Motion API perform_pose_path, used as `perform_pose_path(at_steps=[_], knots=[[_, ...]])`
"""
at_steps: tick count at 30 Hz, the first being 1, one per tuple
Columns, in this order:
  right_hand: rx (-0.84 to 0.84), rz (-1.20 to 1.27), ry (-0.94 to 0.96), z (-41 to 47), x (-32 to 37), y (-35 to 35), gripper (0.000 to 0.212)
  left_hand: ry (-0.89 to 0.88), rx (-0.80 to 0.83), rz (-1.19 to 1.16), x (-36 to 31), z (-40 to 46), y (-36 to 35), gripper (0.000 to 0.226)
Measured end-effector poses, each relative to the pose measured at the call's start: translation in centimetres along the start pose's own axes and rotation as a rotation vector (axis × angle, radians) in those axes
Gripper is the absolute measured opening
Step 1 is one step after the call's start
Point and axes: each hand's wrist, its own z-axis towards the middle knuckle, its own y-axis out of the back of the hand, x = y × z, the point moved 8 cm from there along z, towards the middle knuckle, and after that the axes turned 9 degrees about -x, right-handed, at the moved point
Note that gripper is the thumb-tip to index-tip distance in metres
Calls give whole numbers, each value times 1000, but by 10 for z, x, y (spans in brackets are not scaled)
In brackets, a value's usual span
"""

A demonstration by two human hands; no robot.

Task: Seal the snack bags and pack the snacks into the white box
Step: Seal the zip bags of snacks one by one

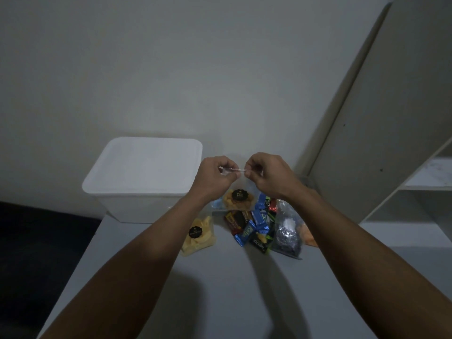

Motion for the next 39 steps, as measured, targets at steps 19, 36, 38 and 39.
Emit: perform_pose_path(at_steps=[19, 36, 38, 39], knots=[[7, 37, -48, 1, -9, 14, 1, -13, -7, -37, 4, 6, 5, 5], [-53, 55, -117, 2, -18, 27, 6, 101, -11, -118, 7, 10, 12, 9], [-83, 53, -149, 2, -26, 30, 6, 139, -39, -142, 11, 11, 18, 10], [-82, 55, -159, 2, -29, 31, 6, 149, -43, -142, 13, 12, 21, 10]])
